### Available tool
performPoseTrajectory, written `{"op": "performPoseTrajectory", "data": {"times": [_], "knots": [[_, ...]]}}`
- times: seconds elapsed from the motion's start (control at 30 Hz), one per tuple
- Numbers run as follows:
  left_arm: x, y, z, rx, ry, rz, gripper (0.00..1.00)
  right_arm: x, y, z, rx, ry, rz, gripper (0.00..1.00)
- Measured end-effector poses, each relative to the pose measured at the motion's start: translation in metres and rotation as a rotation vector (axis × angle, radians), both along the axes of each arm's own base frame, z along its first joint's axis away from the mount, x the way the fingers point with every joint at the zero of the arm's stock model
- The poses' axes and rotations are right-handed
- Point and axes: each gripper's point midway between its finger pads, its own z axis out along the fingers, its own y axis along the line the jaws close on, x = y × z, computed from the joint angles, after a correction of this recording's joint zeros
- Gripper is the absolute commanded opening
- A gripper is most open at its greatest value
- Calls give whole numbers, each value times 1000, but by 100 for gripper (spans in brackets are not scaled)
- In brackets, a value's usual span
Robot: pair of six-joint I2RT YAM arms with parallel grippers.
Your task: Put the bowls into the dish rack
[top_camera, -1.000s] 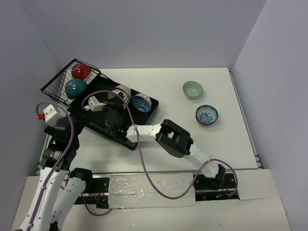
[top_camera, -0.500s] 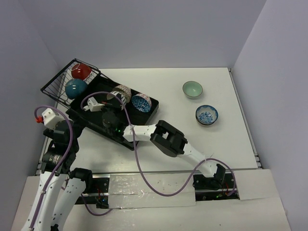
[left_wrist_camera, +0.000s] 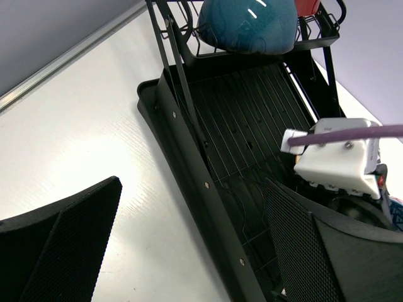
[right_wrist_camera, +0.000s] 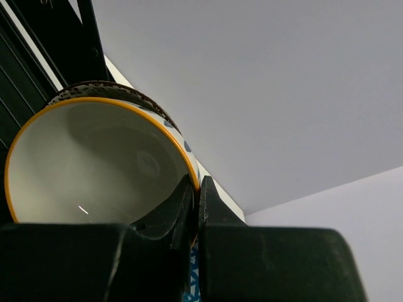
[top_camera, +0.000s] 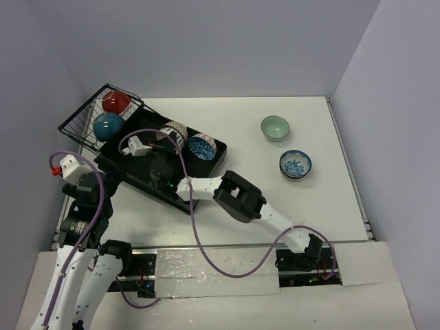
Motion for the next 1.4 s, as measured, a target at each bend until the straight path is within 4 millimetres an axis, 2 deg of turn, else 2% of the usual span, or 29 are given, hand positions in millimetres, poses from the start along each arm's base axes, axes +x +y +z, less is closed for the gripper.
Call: {"op": "performPoseTrajectory", "data": {"times": [0.27,0.47,0.6,0.77,0.97,1.1,1.27,1.4], "knots": [[2,-1,4,-3,-17,-6,99,-13,10,-7,-9,-7,93,0],[3,-1,4,6,-13,-12,99,-15,10,-7,12,7,135,0],[3,-1,3,9,-13,-13,99,-15,8,-7,28,33,161,0],[3,-2,0,12,-4,-19,99,-20,-5,-3,42,80,169,0],[4,-3,-2,12,3,-25,99,-35,10,-4,60,101,225,0],[4,-3,-2,14,4,-25,99,-40,13,-4,61,101,226,0],[4,-3,-3,14,6,-25,99,-36,5,-2,67,82,183,0],[4,-3,-3,14,6,-25,99,-26,-3,0,59,47,131,0]]}}
